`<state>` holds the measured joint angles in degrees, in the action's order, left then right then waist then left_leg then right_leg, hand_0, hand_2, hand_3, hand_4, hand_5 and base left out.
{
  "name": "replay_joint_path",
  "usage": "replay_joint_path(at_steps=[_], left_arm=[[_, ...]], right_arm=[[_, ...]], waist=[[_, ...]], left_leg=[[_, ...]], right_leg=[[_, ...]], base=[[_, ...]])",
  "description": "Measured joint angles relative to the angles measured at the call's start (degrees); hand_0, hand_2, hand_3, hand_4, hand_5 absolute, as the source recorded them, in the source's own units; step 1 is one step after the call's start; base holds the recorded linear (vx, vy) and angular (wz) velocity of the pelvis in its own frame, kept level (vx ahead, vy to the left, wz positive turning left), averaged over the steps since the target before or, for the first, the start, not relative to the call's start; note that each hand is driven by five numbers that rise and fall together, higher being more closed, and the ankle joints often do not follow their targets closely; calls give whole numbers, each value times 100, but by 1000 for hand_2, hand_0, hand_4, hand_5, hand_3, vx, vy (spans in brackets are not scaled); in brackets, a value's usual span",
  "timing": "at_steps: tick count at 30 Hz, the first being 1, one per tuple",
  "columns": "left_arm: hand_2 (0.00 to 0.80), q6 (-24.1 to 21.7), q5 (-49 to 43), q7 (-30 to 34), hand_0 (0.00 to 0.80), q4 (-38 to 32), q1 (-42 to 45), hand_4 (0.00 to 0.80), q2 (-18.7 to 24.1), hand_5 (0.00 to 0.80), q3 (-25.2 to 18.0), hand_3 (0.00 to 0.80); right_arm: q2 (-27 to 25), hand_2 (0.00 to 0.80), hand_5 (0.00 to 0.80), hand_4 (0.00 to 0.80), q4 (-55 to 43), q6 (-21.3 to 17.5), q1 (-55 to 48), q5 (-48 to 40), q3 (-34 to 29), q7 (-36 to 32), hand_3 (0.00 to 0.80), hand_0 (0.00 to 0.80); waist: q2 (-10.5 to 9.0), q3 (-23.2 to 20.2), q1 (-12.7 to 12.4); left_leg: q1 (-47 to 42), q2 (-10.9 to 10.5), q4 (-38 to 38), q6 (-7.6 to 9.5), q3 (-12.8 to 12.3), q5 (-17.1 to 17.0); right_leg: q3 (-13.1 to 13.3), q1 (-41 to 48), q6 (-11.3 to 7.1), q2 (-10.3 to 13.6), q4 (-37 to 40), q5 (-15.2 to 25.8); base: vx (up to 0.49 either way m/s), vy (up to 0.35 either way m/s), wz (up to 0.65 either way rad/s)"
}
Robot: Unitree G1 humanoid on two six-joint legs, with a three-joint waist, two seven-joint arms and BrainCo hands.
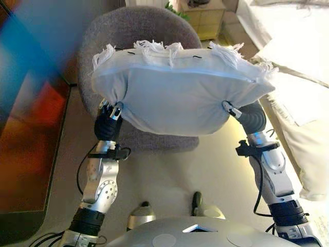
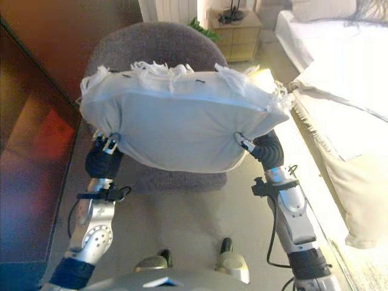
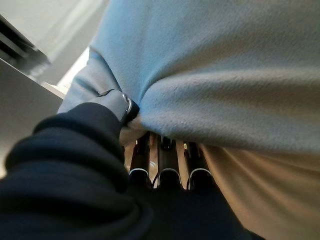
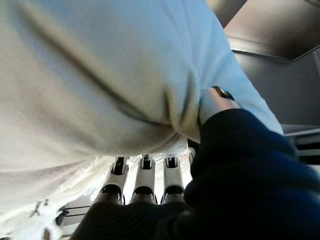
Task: Pick up the cushion and take it to the sofa
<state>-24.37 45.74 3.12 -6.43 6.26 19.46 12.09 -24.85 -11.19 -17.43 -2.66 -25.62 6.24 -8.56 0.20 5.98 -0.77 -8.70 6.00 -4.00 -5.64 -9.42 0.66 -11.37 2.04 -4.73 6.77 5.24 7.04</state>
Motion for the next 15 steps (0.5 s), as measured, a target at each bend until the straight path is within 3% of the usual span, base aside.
replay_joint_path(at_steps=[4,6,9,10,12,13,14,15], left_arm=[[800,116,3,-80,800,0,89,800,-1,800,4,800],[800,103,8,-80,800,-1,236,800,12,800,-11,800],[800,76,17,-79,800,7,363,800,99,800,-53,800],[800,69,17,-77,800,6,377,800,99,800,-62,800],[800,55,16,-59,800,9,393,800,70,800,-9,800],[800,53,14,-55,800,8,385,800,62,800,44,800],[800,52,13,-55,800,13,385,800,1,800,55,800],[800,23,10,-58,800,-2,360,800,-123,800,74,800]], right_arm=[[-81,800,800,800,1,139,-122,-9,17,-27,800,800],[-96,800,800,800,7,171,-176,-10,83,-87,800,800],[-101,800,800,800,46,169,-249,-8,205,-135,800,800],[-95,800,800,800,48,165,-254,-9,223,-132,800,800],[-91,800,800,800,47,97,-283,-27,228,-112,800,800],[-88,800,800,800,46,29,-264,-32,225,-55,800,800],[-189,800,800,800,29,-14,-215,-31,236,-5,800,800],[-366,800,800,800,1,-50,-84,-23,257,51,800,800]], waist=[[-23,-7,-8],[-103,33,-41],[-396,218,-203],[-474,265,-225],[-563,356,-170],[-525,399,-163],[-324,450,-174],[120,532,-243]], left_leg=[[-39,112,131,16,-7,21],[108,188,596,157,6,142],[517,218,1795,345,104,196],[695,189,2199,465,256,170],[964,-277,2326,429,830,297],[1102,-584,2188,501,938,345],[1137,-721,1796,612,965,401],[1128,-455,1427,483,1066,223]], right_leg=[[26,16,103,-105,-28,-101],[153,-105,199,-137,-239,-192],[372,-371,340,-113,-731,-366],[432,-337,397,-86,-729,-364],[596,-371,474,11,-751,-301],[711,-453,471,29,-725,-302],[700,-448,420,-119,-708,-273],[694,-745,451,-530,-1592,-660]], base=[[-44,-234,-8],[-35,-221,-33],[62,-134,-71],[138,-54,-70],[164,-37,-47],[228,-3,-60],[295,16,-84],[345,26,-108]])
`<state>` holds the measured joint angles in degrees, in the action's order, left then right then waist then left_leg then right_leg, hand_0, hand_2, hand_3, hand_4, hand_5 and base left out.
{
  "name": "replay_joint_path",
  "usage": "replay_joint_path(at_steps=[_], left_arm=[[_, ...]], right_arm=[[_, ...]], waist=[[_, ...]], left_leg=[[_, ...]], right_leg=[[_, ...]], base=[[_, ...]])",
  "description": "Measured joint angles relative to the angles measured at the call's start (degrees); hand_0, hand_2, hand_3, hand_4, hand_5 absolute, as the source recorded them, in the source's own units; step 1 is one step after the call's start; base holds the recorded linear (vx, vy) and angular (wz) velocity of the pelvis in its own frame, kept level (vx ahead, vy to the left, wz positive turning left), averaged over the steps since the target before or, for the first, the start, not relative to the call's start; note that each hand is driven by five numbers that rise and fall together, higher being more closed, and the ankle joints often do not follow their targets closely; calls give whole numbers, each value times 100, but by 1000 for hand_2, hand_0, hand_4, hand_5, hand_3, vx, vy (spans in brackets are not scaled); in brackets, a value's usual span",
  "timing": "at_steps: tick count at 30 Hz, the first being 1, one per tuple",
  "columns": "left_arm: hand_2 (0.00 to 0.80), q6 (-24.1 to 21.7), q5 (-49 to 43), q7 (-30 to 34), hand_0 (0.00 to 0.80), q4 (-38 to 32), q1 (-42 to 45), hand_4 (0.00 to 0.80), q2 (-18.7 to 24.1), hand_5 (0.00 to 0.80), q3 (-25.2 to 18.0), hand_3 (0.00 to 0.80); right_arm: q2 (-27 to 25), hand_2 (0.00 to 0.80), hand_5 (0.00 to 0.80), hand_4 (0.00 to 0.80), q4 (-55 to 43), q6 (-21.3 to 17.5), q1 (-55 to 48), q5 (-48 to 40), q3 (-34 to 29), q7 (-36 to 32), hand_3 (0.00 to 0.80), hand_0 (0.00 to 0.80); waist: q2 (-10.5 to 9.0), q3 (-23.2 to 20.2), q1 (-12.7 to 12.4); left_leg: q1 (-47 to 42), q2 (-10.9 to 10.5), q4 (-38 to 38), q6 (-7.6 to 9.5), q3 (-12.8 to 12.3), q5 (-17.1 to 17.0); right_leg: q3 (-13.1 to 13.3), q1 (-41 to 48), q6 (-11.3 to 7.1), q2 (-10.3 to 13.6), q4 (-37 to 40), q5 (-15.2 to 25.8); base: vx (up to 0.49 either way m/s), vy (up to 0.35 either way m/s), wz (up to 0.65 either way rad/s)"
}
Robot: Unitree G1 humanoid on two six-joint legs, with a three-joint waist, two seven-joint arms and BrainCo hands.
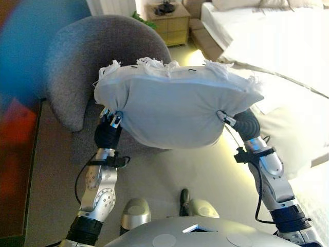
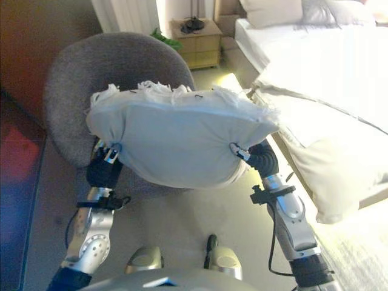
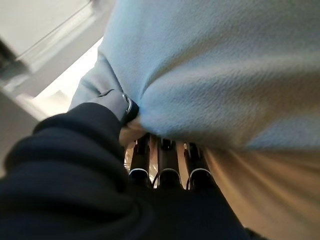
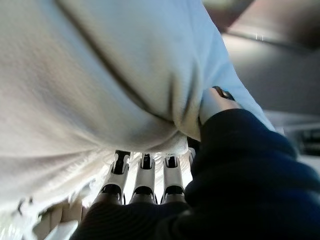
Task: Pick up the cushion and take it to the sofa
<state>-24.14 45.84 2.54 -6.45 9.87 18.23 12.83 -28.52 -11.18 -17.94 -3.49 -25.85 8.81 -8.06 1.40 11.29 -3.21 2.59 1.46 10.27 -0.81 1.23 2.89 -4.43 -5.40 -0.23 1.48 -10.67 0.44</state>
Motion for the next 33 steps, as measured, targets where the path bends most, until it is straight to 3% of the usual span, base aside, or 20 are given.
replay_joint_path(at_steps=[1,2,3,4,5,8,11,13,15,17,19,20,21,22,23,24,26,29,32,33], left_arm=[[800,-27,6,-60,800,14,-1,800,95,800,-48,800],[800,-29,11,-167,800,21,17,800,197,800,-68,800],[800,-53,6,-201,800,57,-52,800,195,800,-69,800],[800,-51,6,-235,800,91,-92,800,170,800,-34,800],[800,-47,-3,-245,800,92,-89,800,175,800,-20,800],[800,-46,0,-274,800,105,-88,800,105,800,-14,800],[800,-128,3,-286,800,116,-85,800,39,800,-44,800],[800,-253,5,-286,800,120,-103,800,65,800,-60,800],[800,-269,5,-284,800,119,-128,800,112,800,-56,800],[800,-186,14,-281,800,119,-160,800,144,800,-47,800],[800,-156,56,-261,800,92,-197,800,182,800,-62,800],[800,-158,57,-261,800,79,-212,800,328,800,-78,800],[800,-163,66,-273,800,61,-241,800,409,800,-101,800],[800,-168,66,-295,800,36,-300,800,443,800,-171,800],[800,-157,71,-358,800,39,-390,800,411,800,-198,800],[800,-151,91,-423,800,41,-434,800,409,800,-201,800],[800,-163,97,-434,800,33,-471,800,368,800,-253,800],[800,-139,90,-473,800,10,-706,800,166,800,-278,800],[800,-11,88,-486,800,27,-785,800,48,800,-272,800],[800,16,88,-483,800,74,-788,800,58,800,-256,800]], right_arm=[[135,800,800,800,74,32,97,34,126,113,800,800],[154,800,800,800,56,47,36,60,247,180,800,800],[108,800,800,800,64,47,57,71,278,215,800,800],[104,800,800,800,94,50,58,69,289,263,800,800],[140,800,800,800,164,56,73,68,279,300,800,800],[128,800,800,800,194,86,141,69,312,377,800,800],[46,800,800,800,223,82,252,65,334,390,800,800],[20,800,800,800,226,83,269,41,347,356,800,800],[-55,800,800,800,222,82,243,-2,326,293,800,800],[-66,800,800,800,175,82,135,-126,280,224,800,800],[68,800,800,800,28,80,77,-186,257,175,800,800],[264,800,800,800,17,78,32,-184,259,167,800,800],[420,800,800,800,-14,76,42,-174,252,164,800,800],[504,800,800,800,-77,64,93,-142,243,164,800,800],[532,800,800,800,-106,48,121,-88,235,163,800,800],[532,800,800,800,-108,49,115,-30,243,163,800,800],[493,800,800,800,-130,38,108,49,273,164,800,800],[342,800,800,800,-174,-123,192,41,283,257,800,800],[245,800,800,800,-150,-131,211,39,284,448,800,800],[251,800,800,800,-134,-132,213,37,284,489,800,800]], waist=[[-107,89,-131],[-228,85,-84],[-278,159,-99],[-185,207,-64],[-169,246,-127],[-227,400,-426],[48,515,-619],[141,550,-665],[84,542,-704],[-233,501,-722],[-401,481,-771],[-630,360,-750],[-769,271,-752],[-817,252,-748],[-731,304,-709],[-676,337,-724],[-572,321,-713],[-317,325,-569],[-214,321,-262],[-249,303,-225]], left_leg=[[1,60,176,-95,-280,147],[17,0,248,-141,-211,167],[89,-29,442,-198,-149,247],[302,18,871,-303,19,356],[458,-53,1027,-326,220,388],[699,-305,-18,-167,529,195],[916,36,-832,-252,856,-231],[1108,337,-778,-283,795,-259],[1100,475,-420,-284,425,-257],[1109,60,257,-319,22,-465],[1144,-249,733,63,-162,-560],[1169,-448,772,165,-263,-429],[1190,-592,664,216,-237,-394],[1189,-685,529,302,-105,-446],[1048,-710,289,327,190,-529],[794,-699,3,323,405,-613],[307,-648,-503,235,869,-775],[169,-446,-794,231,1414,-809],[122,-440,-872,222,2160,-802],[131,-452,-897,200,2226,-777]], right_leg=[[5,-194,15,5,-1284,-692],[-1,73,28,14,-1377,-1201],[7,318,230,-5,-1246,-1530],[9,439,313,-143,-978,-1426],[204,536,356,-242,-818,-1338],[764,948,327,-282,-149,-1017],[995,1342,381,-487,44,-1127],[1035,1418,309,-504,-247,-1495],[1032,1615,122,-243,-480,-1942],[931,1955,-92,393,-496,-2280],[635,1864,-559,724,-1929,-2418],[540,1652,-638,883,-2768,-2278],[472,1572,-572,896,-2929,-1729],[423,1527,-489,802,-2863,-1131],[453,1486,-557,726,-2863,-1043],[497,1454,-569,647,-2830,-1265],[279,1370,-597,538,-2359,-1640],[-67,618,-461,228,-1265,-1723],[269,269,-474,149,264,-1005],[350,280,-509,202,708,-644]], base=[[410,27,-73],[463,42,-31],[512,69,38],[519,101,35],[504,113,31],[466,143,-3],[560,278,-23],[583,321,-35],[667,297,-30],[662,257,-44],[511,213,-32],[492,195,3],[479,174,0],[439,146,12],[354,97,12],[366,59,8],[328,-16,7],[291,-86,42],[258,-127,113],[241,-147,130]])
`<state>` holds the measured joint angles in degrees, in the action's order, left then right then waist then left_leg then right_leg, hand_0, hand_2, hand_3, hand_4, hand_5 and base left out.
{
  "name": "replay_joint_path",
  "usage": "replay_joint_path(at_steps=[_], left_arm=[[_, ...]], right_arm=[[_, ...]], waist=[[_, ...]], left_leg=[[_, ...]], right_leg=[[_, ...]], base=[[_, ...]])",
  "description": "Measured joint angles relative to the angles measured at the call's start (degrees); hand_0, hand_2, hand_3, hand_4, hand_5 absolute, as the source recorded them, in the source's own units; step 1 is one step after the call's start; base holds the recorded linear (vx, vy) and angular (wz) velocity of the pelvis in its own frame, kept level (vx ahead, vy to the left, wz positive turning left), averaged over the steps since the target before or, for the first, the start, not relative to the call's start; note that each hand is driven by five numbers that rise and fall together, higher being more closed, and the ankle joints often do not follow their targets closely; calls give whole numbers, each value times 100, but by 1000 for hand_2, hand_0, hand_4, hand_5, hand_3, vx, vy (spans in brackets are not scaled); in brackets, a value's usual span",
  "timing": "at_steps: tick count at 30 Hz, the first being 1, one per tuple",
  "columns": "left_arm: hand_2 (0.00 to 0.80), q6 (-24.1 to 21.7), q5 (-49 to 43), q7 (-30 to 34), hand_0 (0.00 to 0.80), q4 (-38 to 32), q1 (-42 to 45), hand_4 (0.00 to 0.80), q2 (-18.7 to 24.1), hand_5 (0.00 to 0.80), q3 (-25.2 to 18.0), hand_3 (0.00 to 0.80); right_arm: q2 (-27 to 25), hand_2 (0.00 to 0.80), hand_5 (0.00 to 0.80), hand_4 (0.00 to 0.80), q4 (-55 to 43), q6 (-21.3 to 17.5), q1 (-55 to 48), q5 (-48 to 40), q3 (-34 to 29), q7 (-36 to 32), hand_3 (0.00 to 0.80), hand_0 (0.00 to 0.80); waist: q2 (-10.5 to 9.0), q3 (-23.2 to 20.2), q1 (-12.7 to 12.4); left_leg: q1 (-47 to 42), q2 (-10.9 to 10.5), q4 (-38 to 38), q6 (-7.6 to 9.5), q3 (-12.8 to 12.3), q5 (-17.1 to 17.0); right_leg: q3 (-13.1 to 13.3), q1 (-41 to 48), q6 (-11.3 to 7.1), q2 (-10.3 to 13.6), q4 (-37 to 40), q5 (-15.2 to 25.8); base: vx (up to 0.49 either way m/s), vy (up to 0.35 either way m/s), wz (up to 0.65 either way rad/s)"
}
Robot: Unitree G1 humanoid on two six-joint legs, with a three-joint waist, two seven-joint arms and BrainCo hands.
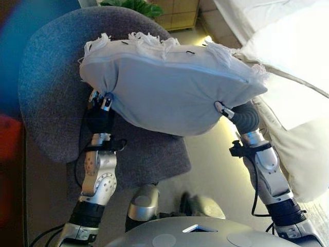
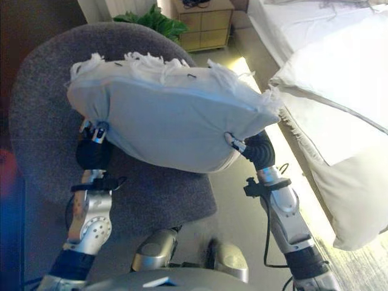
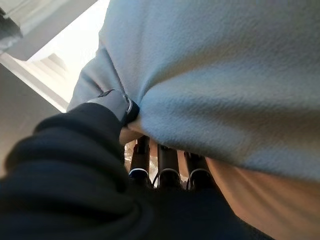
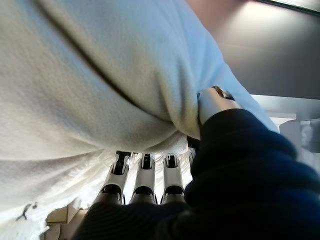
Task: Pick up the cushion and take it to the sofa
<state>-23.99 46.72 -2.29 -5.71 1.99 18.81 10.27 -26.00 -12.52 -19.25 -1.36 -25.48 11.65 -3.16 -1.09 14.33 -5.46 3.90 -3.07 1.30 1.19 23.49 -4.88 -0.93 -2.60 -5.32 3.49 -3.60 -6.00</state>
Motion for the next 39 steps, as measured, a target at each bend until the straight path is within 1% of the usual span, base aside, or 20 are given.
replay_joint_path(at_steps=[1,2,3,4,5,6,7,9,12,15,17,18,20,22,23,26,30,34,35,39], left_arm=[[800,40,0,1,800,23,9,800,42,800,32,800],[800,86,-1,1,800,26,34,800,56,800,75,800],[800,112,-3,2,800,53,47,800,32,800,112,800],[800,120,-5,1,800,55,114,800,6,800,203,800],[800,118,-52,2,800,51,194,800,-18,800,225,800],[800,120,-62,-2,800,52,212,800,-37,800,225,800],[800,120,-74,-23,800,52,234,800,-66,800,215,800],[800,120,-72,-153,800,49,256,800,-80,800,190,800],[800,116,-66,-422,800,49,297,800,-87,800,147,800],[800,135,-23,-678,800,55,323,800,-155,800,142,800],[800,217,-25,-771,800,59,317,800,-258,800,144,800],[800,262,-26,-826,800,64,317,800,-276,800,152,800],[800,365,-36,-882,800,132,317,800,-270,800,148,800],[800,495,-82,-946,800,190,331,800,-257,800,159,800],[800,538,-104,-1008,800,197,352,800,-253,800,163,800],[800,650,-226,-1143,800,286,356,800,-234,800,140,800],[800,867,-519,-1177,800,573,273,800,-116,800,170,800],[800,1132,-770,-1184,800,1177,-44,800,-78,800,326,800],[800,1204,-778,-1184,800,1327,-133,800,-76,800,340,800],[800,1505,-936,-1322,800,1869,-560,800,-88,800,510,800]], right_arm=[[12,800,800,800,44,0,0,-3,1,15,800,800],[23,800,800,800,111,1,6,-11,-5,52,800,800],[16,800,800,800,204,7,27,-31,-40,87,800,800],[-5,800,800,800,247,60,18,-64,-53,126,800,800],[-73,800,800,800,245,78,25,-80,-57,131,800,800],[-112,800,800,800,247,107,60,-98,-57,129,800,800],[-120,800,800,800,246,174,119,-101,-50,125,800,800],[-125,800,800,800,248,357,258,-99,37,123,800,800],[-119,800,800,800,288,551,469,-97,174,118,800,800],[-121,800,800,800,407,746,647,-93,281,114,800,800],[-137,800,800,800,428,843,677,-92,290,126,800,800],[-147,800,800,800,466,849,681,-93,277,127,800,800],[-137,800,800,800,669,865,762,-93,307,134,800,800],[-129,800,800,800,883,956,826,-93,371,225,800,800],[-101,800,800,800,941,992,825,-92,405,268,800,800],[141,800,800,800,1149,1071,822,-89,490,418,800,800],[289,800,800,800,1570,1102,800,-46,511,524,800,800],[355,800,800,800,2186,1130,944,2,583,800,800,800],[419,800,800,800,2430,1145,1048,1,582,854,800,800],[676,800,800,800,3189,1334,1396,-27,580,1137,800,800]], waist=[[-92,-37,5],[-176,-80,-5],[-246,-89,-5],[-222,-126,-21],[-134,-206,-41],[-83,-246,-47],[-82,-254,-42],[-64,-274,-188],[-80,-308,-354],[-125,-409,-362],[-126,-421,-334],[-124,-422,-342],[-120,-470,-346],[-118,-516,-360],[-115,-560,-359],[-74,-598,-354],[-67,-603,-323],[-66,-604,-320],[-66,-604,-305],[-66,-612,-155]], left_leg=[[34,-3,-18,-49,-37,83],[10,42,-65,-52,-185,140],[35,42,284,-5,-399,196],[70,93,637,-117,-570,415],[26,201,544,-247,-649,536],[-45,302,345,-398,-647,492],[-125,342,172,-470,-636,368],[-189,386,12,-579,-633,284],[-345,373,-134,-571,-634,264],[-335,338,-219,-546,-685,187],[-292,346,-333,-502,-1041,37],[-290,357,-399,-484,-1156,-19],[-212,435,-468,-457,-1511,-28],[-233,436,-435,-426,-1703,-57],[-234,397,-461,-384,-1704,-100],[-279,302,-563,-342,-1708,-184],[-401,222,-629,-302,-1726,-228],[-486,230,-654,-288,-1758,-155],[-517,247,-657,-287,-1842,-155],[-565,257,-658,-263,-1889,-181]], right_leg=[[82,79,-73,91,259,404],[39,155,69,98,309,649],[-135,258,201,132,313,788],[-365,419,232,112,370,764],[-499,476,244,21,381,723],[-505,503,288,-55,353,680],[-409,538,297,-87,357,642],[-359,661,300,-110,510,612],[-393,880,293,-90,730,618],[-535,1049,282,-63,868,617],[-787,1113,277,-25,870,557],[-879,1151,275,-22,868,538],[-1031,1183,258,-10,866,500],[-1107,1250,211,48,860,444],[-1105,1252,180,82,859,423],[-1092,1259,105,182,859,408],[-1076,1347,37,270,862,398],[-1069,1429,34,273,861,397],[-1053,1451,34,274,859,397],[-1046,1502,24,280,858,405]], base=[[223,-152,130],[197,-144,138],[156,-123,131],[151,-120,116],[114,-89,104],[131,-90,83],[111,-69,61],[107,-74,28],[72,-56,13],[36,-19,42],[15,20,62],[37,57,59],[70,96,46],[93,118,39],[104,119,28],[119,112,8],[126,83,-1],[153,43,-2],[170,35,-8],[127,21,0]])
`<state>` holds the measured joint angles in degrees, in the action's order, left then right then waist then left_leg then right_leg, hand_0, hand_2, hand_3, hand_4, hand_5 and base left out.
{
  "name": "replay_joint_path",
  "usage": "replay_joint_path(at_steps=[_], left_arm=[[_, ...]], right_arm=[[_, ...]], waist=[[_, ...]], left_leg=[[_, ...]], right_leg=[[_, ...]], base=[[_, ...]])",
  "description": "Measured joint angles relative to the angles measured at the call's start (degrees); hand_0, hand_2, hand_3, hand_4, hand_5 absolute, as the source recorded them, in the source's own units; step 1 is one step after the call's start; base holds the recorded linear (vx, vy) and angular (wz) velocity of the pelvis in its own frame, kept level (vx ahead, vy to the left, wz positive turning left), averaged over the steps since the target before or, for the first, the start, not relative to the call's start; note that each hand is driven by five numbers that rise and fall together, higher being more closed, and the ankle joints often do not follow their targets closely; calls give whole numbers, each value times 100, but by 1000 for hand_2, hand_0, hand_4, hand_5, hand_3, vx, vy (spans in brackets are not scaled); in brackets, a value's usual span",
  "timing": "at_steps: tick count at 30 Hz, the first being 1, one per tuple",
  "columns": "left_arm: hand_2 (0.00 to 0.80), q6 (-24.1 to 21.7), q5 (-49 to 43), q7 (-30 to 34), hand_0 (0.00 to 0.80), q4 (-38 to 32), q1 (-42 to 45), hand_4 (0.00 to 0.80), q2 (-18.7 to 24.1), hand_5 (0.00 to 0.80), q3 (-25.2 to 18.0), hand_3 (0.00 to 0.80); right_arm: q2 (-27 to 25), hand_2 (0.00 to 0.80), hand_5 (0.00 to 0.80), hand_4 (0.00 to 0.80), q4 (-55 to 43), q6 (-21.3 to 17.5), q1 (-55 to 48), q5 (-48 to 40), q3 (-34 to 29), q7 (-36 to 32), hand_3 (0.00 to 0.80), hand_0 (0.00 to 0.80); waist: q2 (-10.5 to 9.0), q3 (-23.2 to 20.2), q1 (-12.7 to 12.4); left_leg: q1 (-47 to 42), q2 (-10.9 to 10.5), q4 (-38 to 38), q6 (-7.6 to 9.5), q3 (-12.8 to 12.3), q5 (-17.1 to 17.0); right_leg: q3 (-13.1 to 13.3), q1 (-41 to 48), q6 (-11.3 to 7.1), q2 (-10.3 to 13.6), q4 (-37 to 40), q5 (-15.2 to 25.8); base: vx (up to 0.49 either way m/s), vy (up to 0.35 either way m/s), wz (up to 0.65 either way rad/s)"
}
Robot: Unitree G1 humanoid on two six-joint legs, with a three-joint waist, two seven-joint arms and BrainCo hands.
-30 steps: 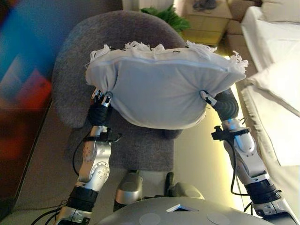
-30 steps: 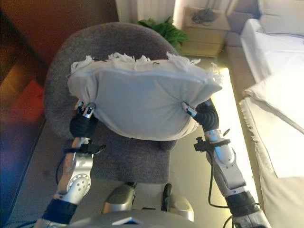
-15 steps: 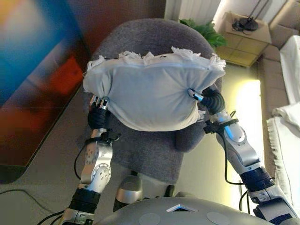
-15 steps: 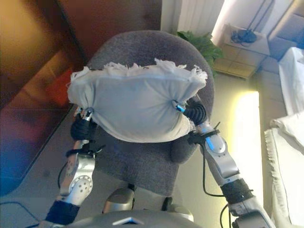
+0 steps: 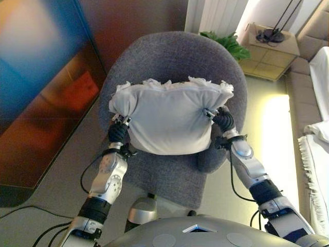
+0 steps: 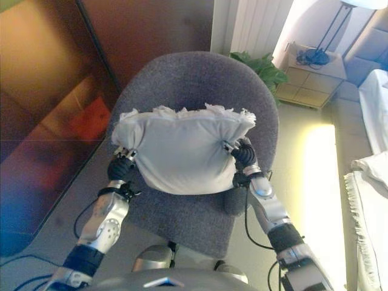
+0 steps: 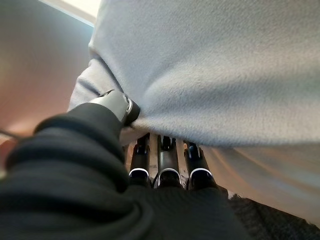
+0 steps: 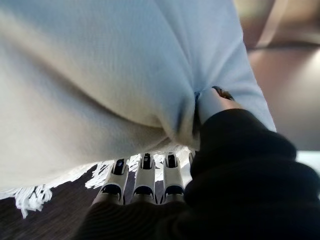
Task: Pick up the cushion and take it to the sofa
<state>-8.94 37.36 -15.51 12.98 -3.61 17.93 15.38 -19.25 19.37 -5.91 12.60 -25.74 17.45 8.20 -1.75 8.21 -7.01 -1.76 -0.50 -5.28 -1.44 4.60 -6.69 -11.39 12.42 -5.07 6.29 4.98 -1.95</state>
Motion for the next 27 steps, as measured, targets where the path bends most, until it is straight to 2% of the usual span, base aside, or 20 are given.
replay_joint_path(at_steps=[2,6,11,14,16,19,27], left_arm=[[800,123,-136,-79,800,355,-258,800,-23,800,133,800],[800,259,-293,-344,800,1689,-1183,800,-228,800,259,800],[800,710,-553,-494,800,2438,-1567,800,-353,800,299,800],[800,983,-698,-595,800,2669,-1568,800,-456,800,317,800],[800,1099,-731,-672,800,2713,-1567,800,-497,800,319,800],[800,1192,-737,-770,800,2908,-1579,800,-616,800,433,800],[800,1599,-761,-802,800,3577,-1573,800,-669,800,585,800]], right_arm=[[70,800,800,800,337,41,130,-28,28,155,800,800],[247,800,800,800,1234,274,745,-93,136,371,800,800],[426,800,800,800,1756,698,859,-97,133,311,800,800],[506,800,800,800,2116,891,853,-75,125,187,800,800],[519,800,800,800,2317,909,848,-13,125,74,800,800],[470,800,800,800,2708,966,871,60,121,-23,800,800],[662,800,800,800,3635,1229,1036,232,126,-292,800,800]], waist=[[2,-1,52],[14,-10,170],[27,-19,344],[33,-100,434],[5,-247,471],[42,-381,465],[-74,-440,432]], left_leg=[[-57,0,1,-20,-6,-14],[-197,4,-3,6,-32,17],[-819,2,-14,20,-73,158],[-1178,-27,-15,15,-133,263],[-1185,-72,-14,21,-146,256],[-1238,-66,-15,39,-146,232],[-1494,-71,-13,29,-220,204]], right_leg=[[0,51,-1,3,-1,1],[2,187,-3,8,-4,3],[38,803,-25,29,-13,-13],[159,1103,-102,90,-149,-166],[159,1117,-78,135,-137,-256],[155,1154,-79,132,-179,-256],[154,1364,-110,167,-272,-292]], base=[[122,13,-1],[275,25,-2],[440,8,-3],[318,-18,-10],[149,-40,-4],[134,-57,1],[247,-44,1]])
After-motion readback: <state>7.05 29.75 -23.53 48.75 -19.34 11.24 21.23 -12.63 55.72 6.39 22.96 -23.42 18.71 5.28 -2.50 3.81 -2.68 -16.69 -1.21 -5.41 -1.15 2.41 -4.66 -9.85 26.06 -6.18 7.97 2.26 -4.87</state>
